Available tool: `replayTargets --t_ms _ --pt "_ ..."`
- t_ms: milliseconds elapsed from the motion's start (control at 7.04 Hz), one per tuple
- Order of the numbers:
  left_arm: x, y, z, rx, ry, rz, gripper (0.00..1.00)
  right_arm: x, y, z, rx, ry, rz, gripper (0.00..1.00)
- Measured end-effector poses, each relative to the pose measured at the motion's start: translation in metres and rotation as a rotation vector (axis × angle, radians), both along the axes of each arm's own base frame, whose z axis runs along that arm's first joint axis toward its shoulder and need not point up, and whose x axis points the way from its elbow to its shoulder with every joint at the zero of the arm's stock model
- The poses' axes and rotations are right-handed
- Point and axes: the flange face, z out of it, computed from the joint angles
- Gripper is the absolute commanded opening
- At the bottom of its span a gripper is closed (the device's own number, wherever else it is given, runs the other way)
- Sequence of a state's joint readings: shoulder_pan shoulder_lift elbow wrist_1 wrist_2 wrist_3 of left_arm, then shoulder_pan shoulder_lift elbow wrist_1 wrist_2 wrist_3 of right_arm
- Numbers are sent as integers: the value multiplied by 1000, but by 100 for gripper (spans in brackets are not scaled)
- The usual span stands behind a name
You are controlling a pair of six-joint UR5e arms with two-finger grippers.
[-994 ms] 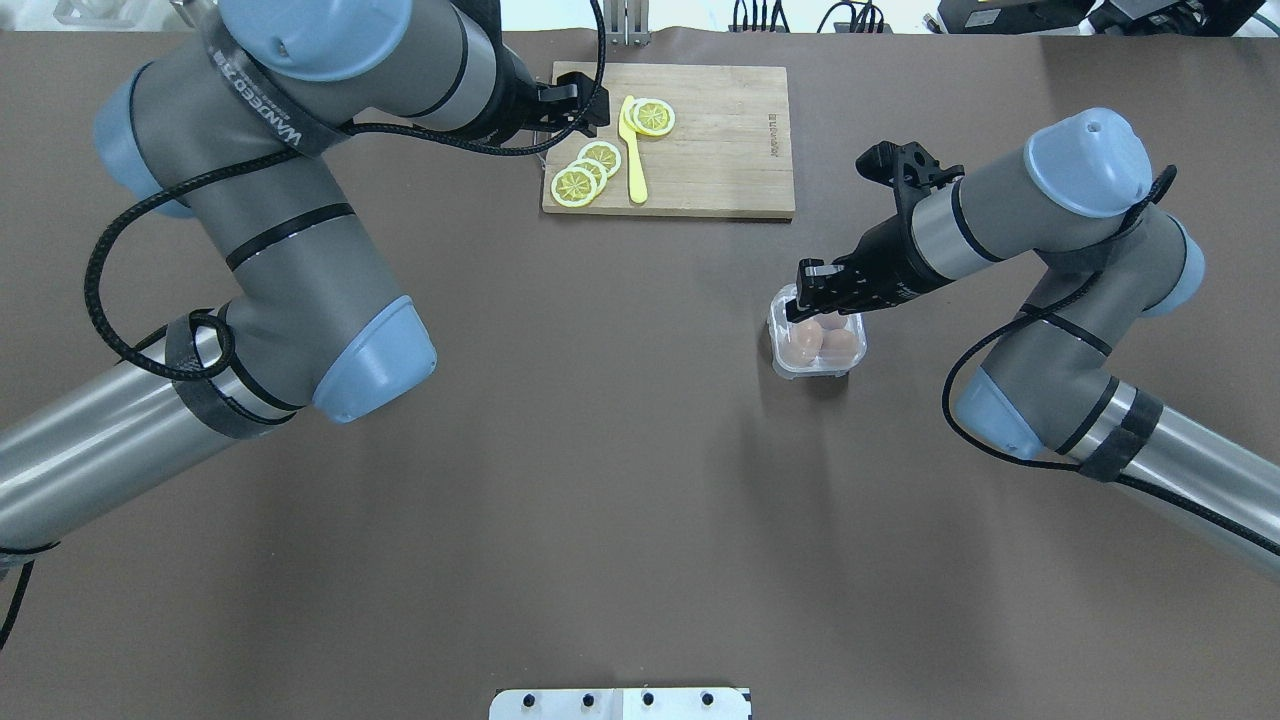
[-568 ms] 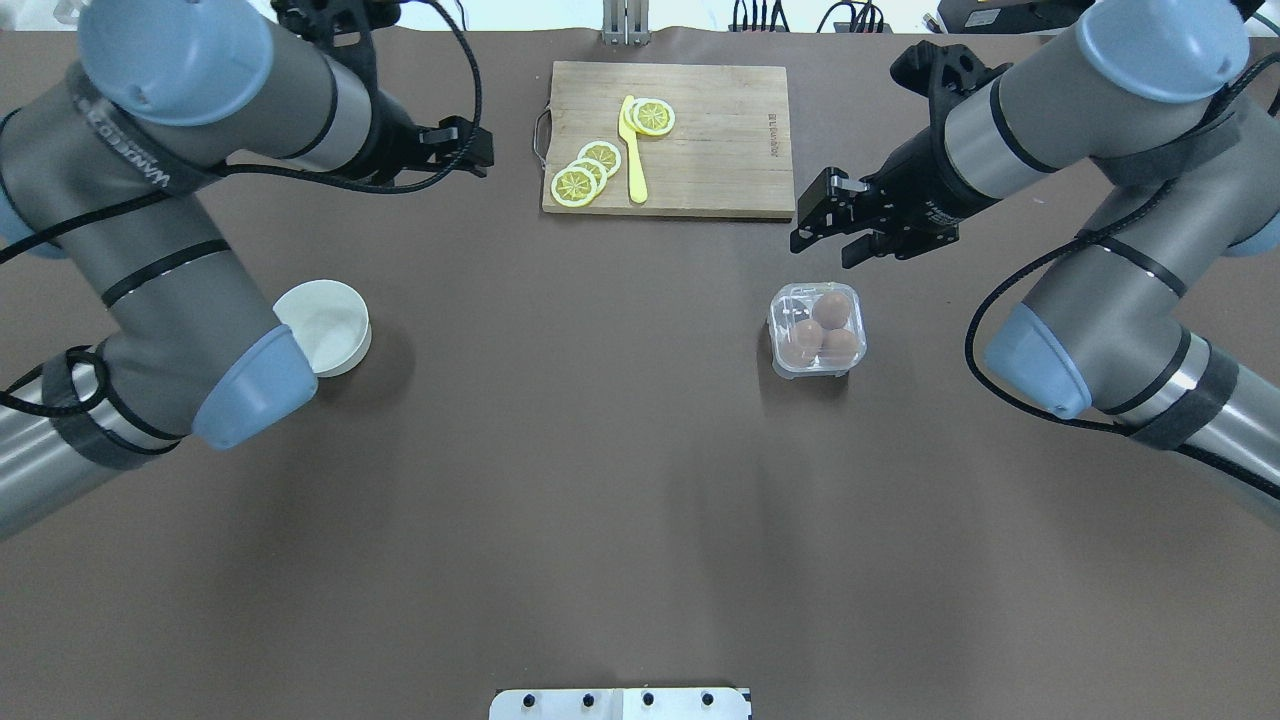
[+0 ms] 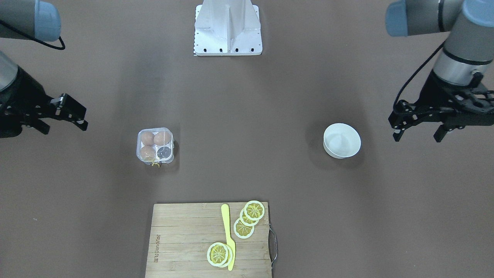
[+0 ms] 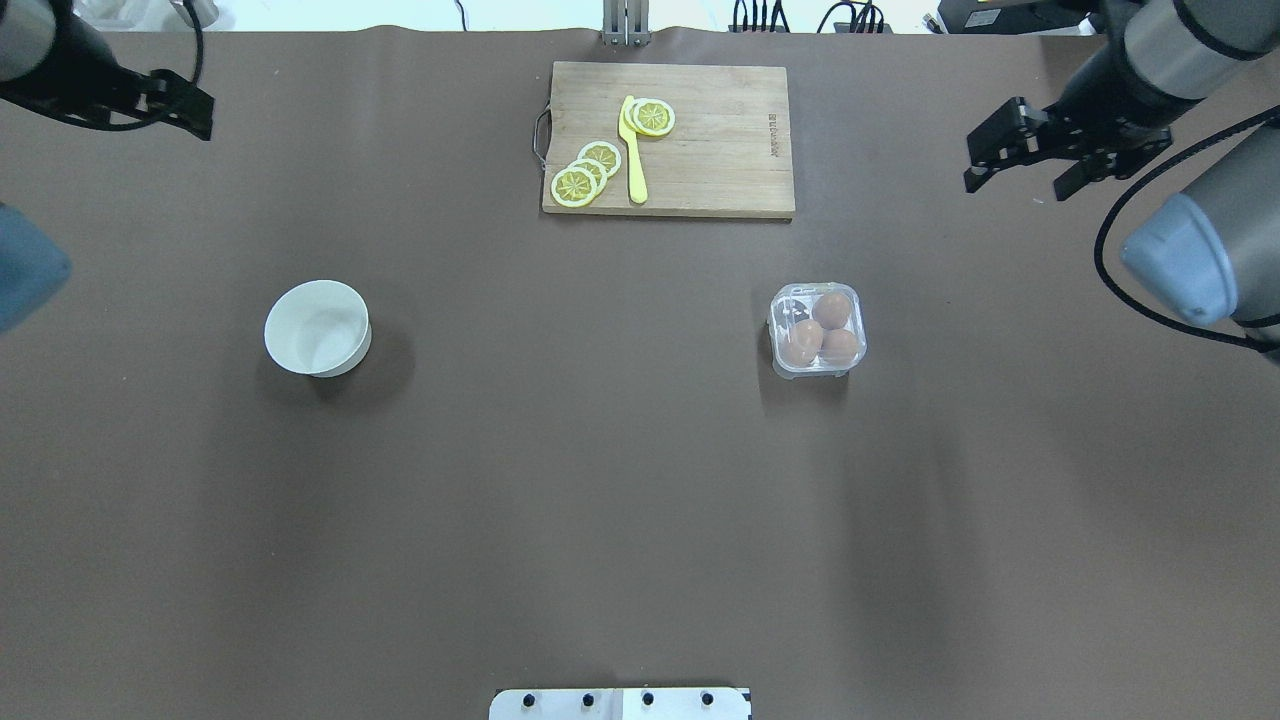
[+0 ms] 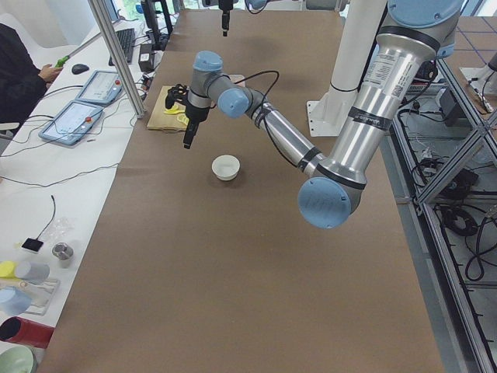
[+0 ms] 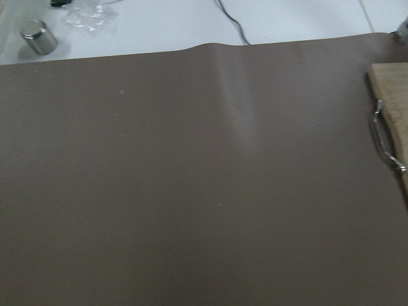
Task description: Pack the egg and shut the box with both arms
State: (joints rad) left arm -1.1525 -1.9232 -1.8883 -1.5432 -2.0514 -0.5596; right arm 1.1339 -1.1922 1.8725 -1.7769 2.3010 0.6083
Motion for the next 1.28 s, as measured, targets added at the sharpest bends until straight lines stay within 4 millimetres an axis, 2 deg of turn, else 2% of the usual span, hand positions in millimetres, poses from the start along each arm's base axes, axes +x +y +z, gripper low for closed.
replayTargets --t_ms 142,284,426,568,710,852,994,1278 --pt "-40 1 39 6 -40 65 98 34 -5 36 -4 84 -71 100" --pt "-65 0 73 0 -70 99 98 72 -9 78 -12 140 -138 100" --pt "-75 -3 95 -12 -87 110 98 114 -15 127 -38 159 -181 100" --pt "-82 -8 111 -28 -98 108 98 152 -12 172 -73 145 -189 100" --pt "-96 -14 133 -56 -105 91 98 183 1 207 -96 116 -170 100" --pt "-118 -15 161 -90 -99 66 98 206 20 237 -94 83 -142 100" --pt "-141 -1 196 -132 -52 49 98 220 40 262 -72 52 -119 100" --pt "-163 52 258 -180 95 62 98 244 72 294 -64 35 -76 100"
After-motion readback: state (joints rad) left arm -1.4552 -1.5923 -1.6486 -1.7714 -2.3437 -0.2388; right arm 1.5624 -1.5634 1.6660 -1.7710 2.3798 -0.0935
